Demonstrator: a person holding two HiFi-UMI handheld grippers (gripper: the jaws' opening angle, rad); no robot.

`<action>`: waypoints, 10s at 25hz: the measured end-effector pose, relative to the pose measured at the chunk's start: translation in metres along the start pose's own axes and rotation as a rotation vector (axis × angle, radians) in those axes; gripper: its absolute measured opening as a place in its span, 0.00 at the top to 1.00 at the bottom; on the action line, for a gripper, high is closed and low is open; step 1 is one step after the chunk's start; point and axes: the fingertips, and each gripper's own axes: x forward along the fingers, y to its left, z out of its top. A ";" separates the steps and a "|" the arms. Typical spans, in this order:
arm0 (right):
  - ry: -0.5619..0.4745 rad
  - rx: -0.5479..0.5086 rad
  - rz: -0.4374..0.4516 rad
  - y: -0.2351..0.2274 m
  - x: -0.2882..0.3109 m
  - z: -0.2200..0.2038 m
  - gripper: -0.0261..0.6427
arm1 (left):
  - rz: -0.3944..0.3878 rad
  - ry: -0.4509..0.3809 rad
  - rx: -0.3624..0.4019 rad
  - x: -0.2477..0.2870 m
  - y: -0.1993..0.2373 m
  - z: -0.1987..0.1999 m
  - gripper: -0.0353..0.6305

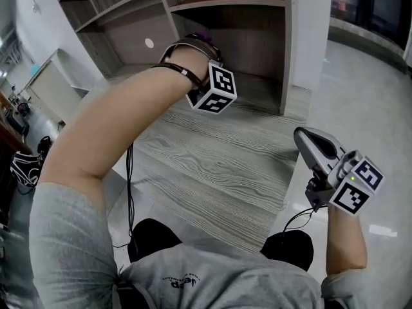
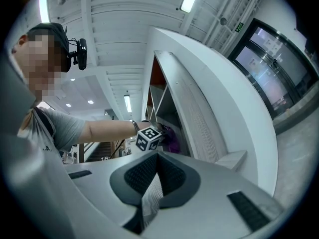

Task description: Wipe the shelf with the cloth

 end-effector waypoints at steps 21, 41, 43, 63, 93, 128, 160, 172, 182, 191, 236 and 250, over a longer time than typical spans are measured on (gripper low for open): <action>0.022 0.035 0.019 0.001 0.006 -0.015 0.93 | 0.008 -0.458 -1.039 -0.086 0.044 -0.097 0.83; 0.043 0.050 0.010 -0.009 0.009 -0.027 0.93 | 0.304 0.022 -0.306 -0.022 0.031 -0.023 0.83; 0.051 0.052 0.008 -0.009 0.008 -0.028 0.93 | 0.216 -0.039 -0.328 -0.014 0.012 -0.001 0.83; 0.062 -0.082 -0.221 0.030 0.019 0.030 0.93 | -0.145 -1.091 -1.198 -0.095 0.048 0.042 0.83; 0.173 -0.184 -0.656 -0.053 -0.068 -0.027 0.93 | -0.154 -1.951 -1.420 -0.027 0.289 0.220 0.83; 0.205 -0.175 -0.592 -0.061 -0.053 -0.034 0.93 | 0.006 -1.859 -1.179 -0.073 0.250 0.224 0.83; 0.184 -0.194 -0.584 -0.053 -0.050 -0.033 0.93 | 0.213 -1.777 -1.184 -0.118 0.251 0.181 0.83; 0.204 -0.175 -0.568 -0.058 -0.045 -0.043 0.93 | 0.080 -1.429 -0.639 -0.070 0.137 0.336 0.83; 0.188 -0.218 -0.492 -0.062 -0.029 -0.026 0.93 | -0.034 -1.556 -0.803 -0.086 0.101 0.250 0.83; 0.103 -0.204 -0.324 -0.072 -0.047 0.174 0.93 | -0.149 -1.745 -1.203 -0.201 0.144 0.073 0.84; 0.138 -0.024 -0.443 0.099 0.000 0.537 0.94 | -0.443 -1.869 -1.824 -0.399 0.259 -0.347 0.84; 0.136 -0.029 -0.393 0.101 -0.006 0.535 0.94 | -0.437 -1.846 -1.828 -0.416 0.262 -0.338 0.84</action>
